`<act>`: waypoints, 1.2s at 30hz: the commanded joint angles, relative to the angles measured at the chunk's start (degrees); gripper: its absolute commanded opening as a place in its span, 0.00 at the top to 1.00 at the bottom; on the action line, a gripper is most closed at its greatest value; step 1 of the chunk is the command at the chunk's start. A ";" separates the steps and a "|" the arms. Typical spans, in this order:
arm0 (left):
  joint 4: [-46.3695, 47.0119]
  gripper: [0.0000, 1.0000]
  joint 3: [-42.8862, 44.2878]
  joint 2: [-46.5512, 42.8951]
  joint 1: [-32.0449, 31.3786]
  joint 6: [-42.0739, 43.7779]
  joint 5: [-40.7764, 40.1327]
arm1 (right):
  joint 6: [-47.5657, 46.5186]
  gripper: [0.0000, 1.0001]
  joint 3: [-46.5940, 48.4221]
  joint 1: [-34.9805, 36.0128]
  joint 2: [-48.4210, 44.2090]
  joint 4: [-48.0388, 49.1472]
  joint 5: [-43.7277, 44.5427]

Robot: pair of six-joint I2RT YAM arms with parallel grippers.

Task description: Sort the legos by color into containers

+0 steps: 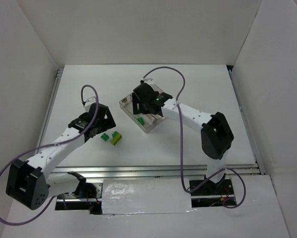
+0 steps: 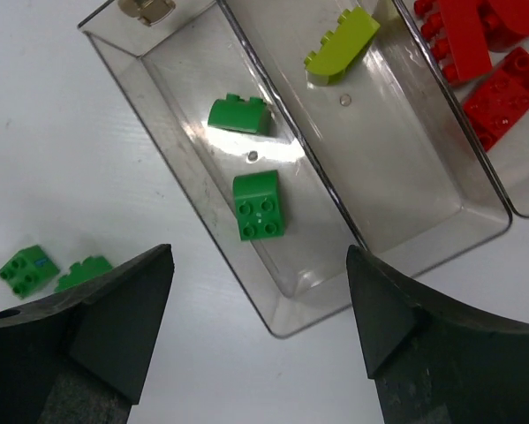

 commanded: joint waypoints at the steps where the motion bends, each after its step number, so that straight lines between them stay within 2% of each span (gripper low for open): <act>1: 3.45 0.00 2.33 3.42 1.16 -2.10 -1.60 | 1.24 0.14 -4.55 1.67 -10.04 1.91 -0.11; 7: 0.81 0.03 1.02 7.30 1.60 -11.75 -5.47 | 2.03 0.13 -10.98 3.95 -16.20 3.41 -1.87; 16: 0.72 0.07 0.05 14.60 1.68 -18.97 -7.14 | 2.65 0.13 -15.73 6.77 -18.49 3.50 -2.40; 20: 0.98 0.12 -1.44 15.04 1.68 -20.30 -7.76 | 2.74 0.13 -16.87 7.03 -17.97 3.94 -2.66; 24: 2.21 0.21 -2.33 16.61 1.68 -20.74 -6.88 | 2.74 0.13 -16.96 7.12 -17.09 4.29 -2.92; 32: 4.59 0.23 -3.21 20.04 1.68 -21.00 -4.42 | 2.73 0.13 -16.96 7.39 -16.21 4.55 -2.92; 34: 4.41 0.39 -3.12 20.23 1.68 -21.18 -4.59 | 2.91 0.13 -17.14 7.48 -16.47 4.55 -2.92; 35: 3.98 0.55 -2.86 20.05 1.68 -21.53 -5.12 | 3.00 0.13 -17.31 7.39 -16.64 4.55 -3.01; 36: 3.54 0.65 -2.77 19.61 1.68 -21.70 -5.47 | 3.00 0.13 -17.49 7.47 -16.73 4.81 -3.01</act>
